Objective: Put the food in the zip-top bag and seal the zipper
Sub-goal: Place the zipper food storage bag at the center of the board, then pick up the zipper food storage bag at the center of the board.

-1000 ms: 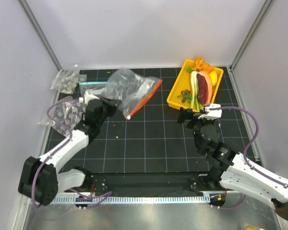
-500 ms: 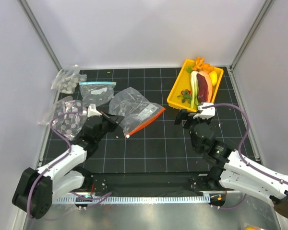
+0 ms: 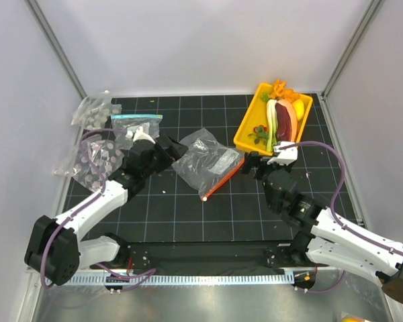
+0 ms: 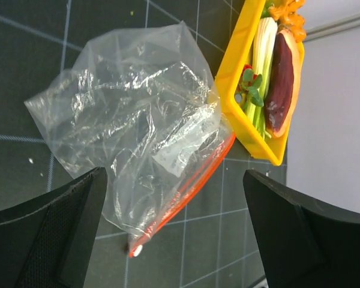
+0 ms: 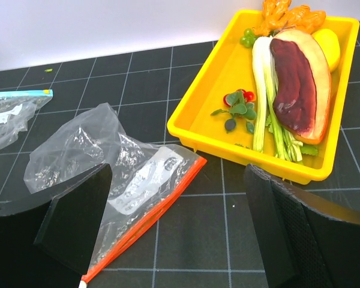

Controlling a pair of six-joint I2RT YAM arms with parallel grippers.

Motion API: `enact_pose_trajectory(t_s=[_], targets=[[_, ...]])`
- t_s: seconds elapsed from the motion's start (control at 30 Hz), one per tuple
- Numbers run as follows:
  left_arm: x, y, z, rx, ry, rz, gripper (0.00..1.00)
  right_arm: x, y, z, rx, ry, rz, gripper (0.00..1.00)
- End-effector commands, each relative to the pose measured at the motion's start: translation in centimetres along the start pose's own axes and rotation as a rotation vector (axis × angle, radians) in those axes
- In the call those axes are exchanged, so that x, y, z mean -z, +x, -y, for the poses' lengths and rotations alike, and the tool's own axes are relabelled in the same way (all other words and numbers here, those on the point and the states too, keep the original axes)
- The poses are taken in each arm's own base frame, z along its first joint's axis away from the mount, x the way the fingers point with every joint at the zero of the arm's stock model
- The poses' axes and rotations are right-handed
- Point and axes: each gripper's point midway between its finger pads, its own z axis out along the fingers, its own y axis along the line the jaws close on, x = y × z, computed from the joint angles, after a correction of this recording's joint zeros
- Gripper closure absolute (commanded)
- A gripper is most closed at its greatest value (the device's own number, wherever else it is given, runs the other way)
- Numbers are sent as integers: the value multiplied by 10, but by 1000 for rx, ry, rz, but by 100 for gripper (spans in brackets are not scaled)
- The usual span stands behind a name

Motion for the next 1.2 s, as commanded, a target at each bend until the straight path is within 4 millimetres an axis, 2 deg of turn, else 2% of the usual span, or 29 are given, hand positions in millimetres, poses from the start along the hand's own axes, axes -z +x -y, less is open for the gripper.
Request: enact_pose_trajectory(t_s=[0.0,0.13,0.17,0.2,0.23,0.27,0.3,0.33,0.37,0.4,0.43,0.5,0.53,0.6,0.63,0.7,0.73,0.97,1.03,1.17], targets=[[14,-13,-6,-155,-87,13,0,2,-25,-5,-80,-9,51,0],[25,-22,18,-325,-54,67,0,3,-26,-3,-80,-1,55,0],[27,-5,32,-387,-25,43,0,3,-27,1,-84,12,61,0],[21,-1,29,-449,-67,55,0,3,-27,2,-84,18,62,0],[18,1,42,-523,-58,58,2,4,-28,5,-88,28,66,0],[19,26,52,-604,-46,8,6,6,-31,12,-102,58,81,1],[5,43,44,-672,-97,-33,7,7,-34,16,-123,80,92,0],[2,41,59,-744,-104,-7,7,8,-35,21,-129,104,97,0],[-2,51,60,-799,-120,-22,8,9,-34,27,-132,130,99,0],[-13,79,57,-880,-135,-74,8,12,-38,37,-161,180,121,0],[-18,77,68,-914,-146,-41,8,13,-40,43,-171,207,129,0],[-29,96,71,-1033,-156,-66,8,17,-40,54,-195,254,146,0],[-44,106,71,-1074,-186,-74,8,21,-44,63,-225,285,167,1],[-55,112,68,-1162,-231,-80,11,24,-43,70,-247,307,181,0],[-60,117,78,-1177,-226,-80,13,28,-46,76,-270,324,198,0],[-72,134,62,-1251,-269,-135,17,31,-46,80,-285,327,208,0],[-77,144,62,-1273,-271,-149,20,34,-49,83,-304,324,219,0],[-85,158,52,-1359,-336,-193,31,36,-48,84,-329,301,233,0],[-85,160,55,-1373,-335,-187,41,35,-48,83,-323,300,231,0],[-81,166,62,-1419,-335,-162,44,34,-47,82,-312,301,225,0]])
